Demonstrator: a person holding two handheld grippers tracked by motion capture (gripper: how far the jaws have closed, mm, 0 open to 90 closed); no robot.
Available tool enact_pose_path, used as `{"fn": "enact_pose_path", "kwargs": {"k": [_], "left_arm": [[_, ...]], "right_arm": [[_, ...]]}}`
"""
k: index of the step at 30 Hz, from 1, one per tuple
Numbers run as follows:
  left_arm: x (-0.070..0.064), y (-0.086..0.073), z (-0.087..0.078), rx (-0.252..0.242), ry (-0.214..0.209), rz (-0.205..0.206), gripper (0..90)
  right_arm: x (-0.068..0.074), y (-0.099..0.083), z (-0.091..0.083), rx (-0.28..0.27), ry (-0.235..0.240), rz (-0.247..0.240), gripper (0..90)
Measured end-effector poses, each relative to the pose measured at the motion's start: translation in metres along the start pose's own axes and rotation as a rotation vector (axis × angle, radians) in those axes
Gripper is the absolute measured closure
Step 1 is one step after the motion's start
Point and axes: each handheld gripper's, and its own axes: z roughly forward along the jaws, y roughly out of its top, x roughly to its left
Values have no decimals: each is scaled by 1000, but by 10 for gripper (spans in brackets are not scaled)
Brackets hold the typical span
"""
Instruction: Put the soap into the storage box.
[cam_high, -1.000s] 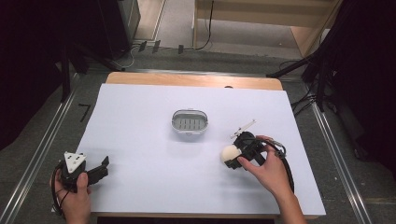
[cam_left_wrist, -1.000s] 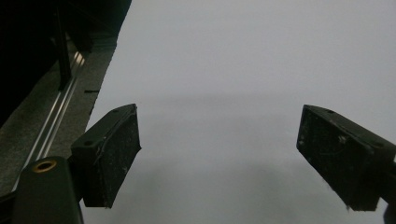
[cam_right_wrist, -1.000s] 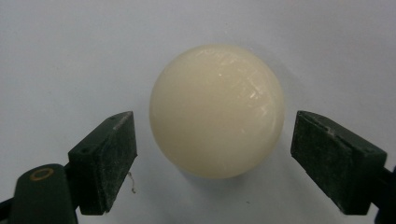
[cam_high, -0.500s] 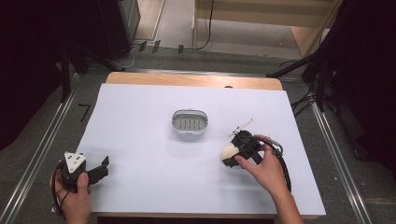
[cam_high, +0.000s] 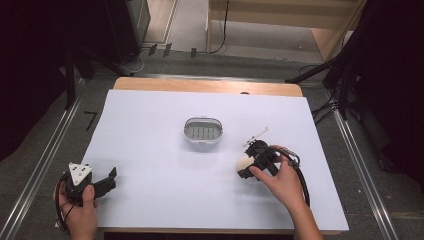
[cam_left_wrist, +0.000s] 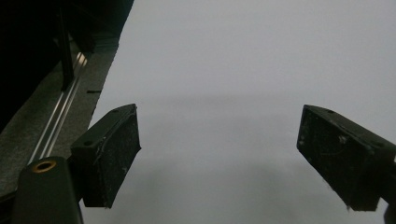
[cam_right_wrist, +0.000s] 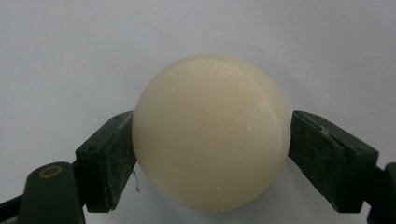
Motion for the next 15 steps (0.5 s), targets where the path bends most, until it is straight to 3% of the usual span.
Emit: {"fn": "enact_pose_path", "kwargs": {"k": [15], "left_arm": [[0, 0, 0, 2, 0, -1, 142]], "right_arm": [[4, 3, 5, 5, -9, 0, 236]]}}
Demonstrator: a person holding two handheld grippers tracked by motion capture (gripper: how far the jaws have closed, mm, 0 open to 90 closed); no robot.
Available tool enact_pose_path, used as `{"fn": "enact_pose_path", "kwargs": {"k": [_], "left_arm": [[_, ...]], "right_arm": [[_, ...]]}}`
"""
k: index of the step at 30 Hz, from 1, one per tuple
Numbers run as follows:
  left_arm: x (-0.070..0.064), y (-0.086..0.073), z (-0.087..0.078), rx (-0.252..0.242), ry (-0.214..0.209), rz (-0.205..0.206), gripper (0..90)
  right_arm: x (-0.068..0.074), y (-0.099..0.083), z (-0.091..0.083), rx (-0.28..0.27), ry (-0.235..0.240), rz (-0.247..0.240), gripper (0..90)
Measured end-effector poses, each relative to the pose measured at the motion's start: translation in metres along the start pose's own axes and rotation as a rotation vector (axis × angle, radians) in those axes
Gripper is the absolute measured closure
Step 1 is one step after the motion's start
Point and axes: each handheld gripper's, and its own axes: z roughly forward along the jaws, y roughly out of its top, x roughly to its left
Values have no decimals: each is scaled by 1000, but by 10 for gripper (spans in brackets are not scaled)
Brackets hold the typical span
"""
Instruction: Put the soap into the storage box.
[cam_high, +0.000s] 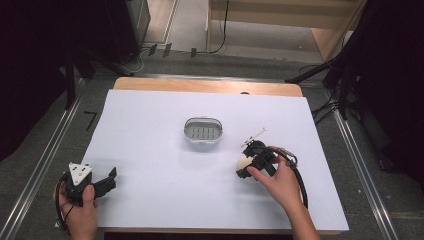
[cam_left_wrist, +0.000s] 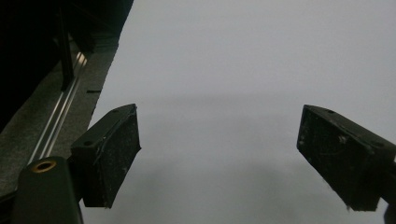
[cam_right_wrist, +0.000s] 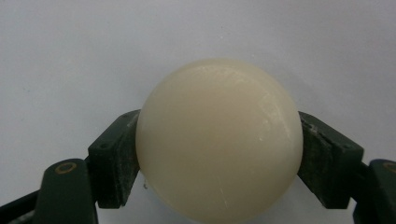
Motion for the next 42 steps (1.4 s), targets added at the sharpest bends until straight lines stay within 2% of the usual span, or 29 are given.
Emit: {"fn": "enact_pose_path", "kwargs": {"k": [9, 14, 28, 42], "left_arm": [[0, 0, 0, 0, -1, 0, 142], [0, 0, 0, 0, 0, 1, 142], [0, 0, 1, 1, -1, -1, 142], [1, 0, 1, 4, -4, -4, 142]], "right_arm": [[1, 0, -1, -15, 2, 8, 240], [0, 3, -9, -46, 12, 6, 240], [-1, 13, -22, -29, 0, -4, 240], [1, 27, -34, -39, 1, -15, 241]]}}
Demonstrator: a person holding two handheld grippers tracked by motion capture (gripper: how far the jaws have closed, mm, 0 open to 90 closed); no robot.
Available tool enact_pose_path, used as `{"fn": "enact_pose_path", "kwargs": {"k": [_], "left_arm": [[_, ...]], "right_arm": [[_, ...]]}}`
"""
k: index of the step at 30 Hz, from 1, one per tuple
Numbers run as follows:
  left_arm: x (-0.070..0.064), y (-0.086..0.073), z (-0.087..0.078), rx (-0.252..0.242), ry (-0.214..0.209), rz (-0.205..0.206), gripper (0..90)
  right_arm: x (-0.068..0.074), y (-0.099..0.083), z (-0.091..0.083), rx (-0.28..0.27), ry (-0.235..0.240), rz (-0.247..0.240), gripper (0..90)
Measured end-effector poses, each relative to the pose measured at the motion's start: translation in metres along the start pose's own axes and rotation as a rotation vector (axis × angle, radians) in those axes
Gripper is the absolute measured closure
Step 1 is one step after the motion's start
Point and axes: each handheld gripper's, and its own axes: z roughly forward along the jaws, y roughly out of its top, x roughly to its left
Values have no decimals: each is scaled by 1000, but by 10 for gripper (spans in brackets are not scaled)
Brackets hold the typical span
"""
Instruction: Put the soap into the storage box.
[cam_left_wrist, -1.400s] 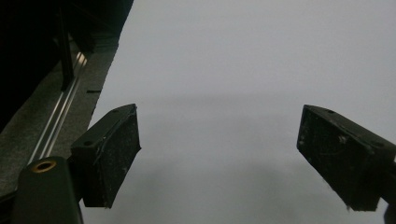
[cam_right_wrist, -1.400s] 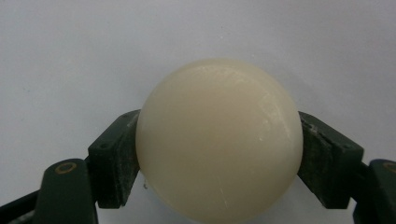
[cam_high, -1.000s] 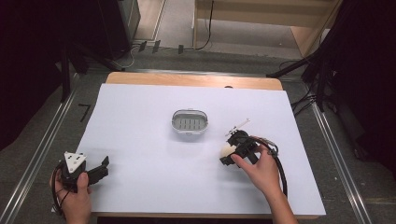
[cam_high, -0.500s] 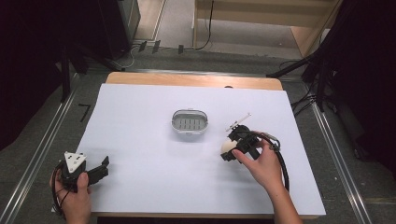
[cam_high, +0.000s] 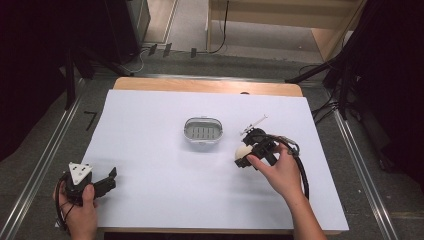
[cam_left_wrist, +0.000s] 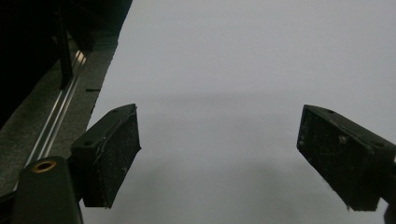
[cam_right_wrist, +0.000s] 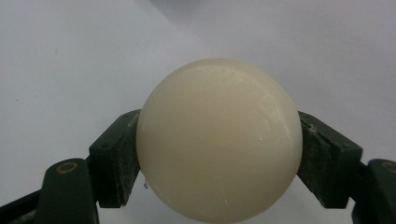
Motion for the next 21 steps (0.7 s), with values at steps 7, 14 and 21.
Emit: {"fn": "enact_pose_path", "kwargs": {"k": [7, 14, 21], "left_arm": [[0, 0, 0, 3, 2, 0, 142], [0, 0, 0, 5, 3, 1, 142], [0, 0, 0, 5, 3, 1, 142]], "right_arm": [[2, 12, -4, 1, 7, -11, 240], [3, 23, -7, -3, 12, -22, 241], [6, 33, -7, -1, 16, -32, 241]]}}
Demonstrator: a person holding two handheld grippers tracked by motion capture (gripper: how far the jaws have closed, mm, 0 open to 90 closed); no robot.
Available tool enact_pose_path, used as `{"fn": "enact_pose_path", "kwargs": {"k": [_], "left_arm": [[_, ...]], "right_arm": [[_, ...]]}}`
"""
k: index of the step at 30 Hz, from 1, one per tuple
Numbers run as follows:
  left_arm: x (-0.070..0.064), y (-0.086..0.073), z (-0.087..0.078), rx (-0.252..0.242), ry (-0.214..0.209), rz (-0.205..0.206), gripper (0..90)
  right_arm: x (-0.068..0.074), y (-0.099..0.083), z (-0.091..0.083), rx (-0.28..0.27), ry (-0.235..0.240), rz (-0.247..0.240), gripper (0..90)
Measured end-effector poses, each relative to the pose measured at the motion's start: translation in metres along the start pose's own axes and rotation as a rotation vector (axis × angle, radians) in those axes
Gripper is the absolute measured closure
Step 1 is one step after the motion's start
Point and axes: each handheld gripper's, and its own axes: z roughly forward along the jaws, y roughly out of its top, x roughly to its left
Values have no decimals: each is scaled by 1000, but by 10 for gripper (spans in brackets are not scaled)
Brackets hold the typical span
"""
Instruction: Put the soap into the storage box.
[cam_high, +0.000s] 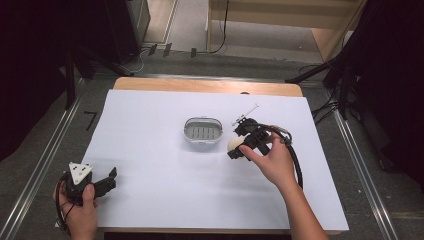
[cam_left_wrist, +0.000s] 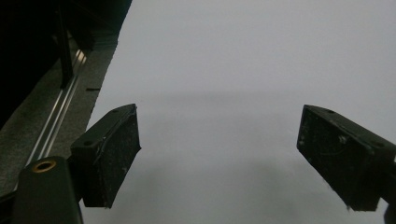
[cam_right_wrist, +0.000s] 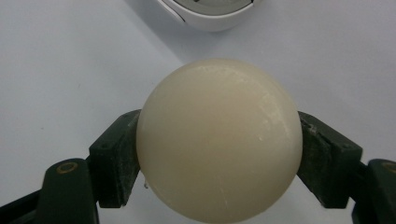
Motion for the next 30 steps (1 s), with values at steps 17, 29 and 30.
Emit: {"fn": "enact_pose_path", "kwargs": {"k": [17, 29, 30], "left_arm": [[0, 0, 0, 0, -2, -1, 142], [0, 0, 0, 1, 0, 0, 142], [0, 0, 0, 2, 0, 0, 142]], "right_arm": [[6, 24, -2, -4, 12, -22, 241], [9, 36, -3, -14, 29, -31, 241], [9, 36, -3, -15, 32, -29, 241]]}}
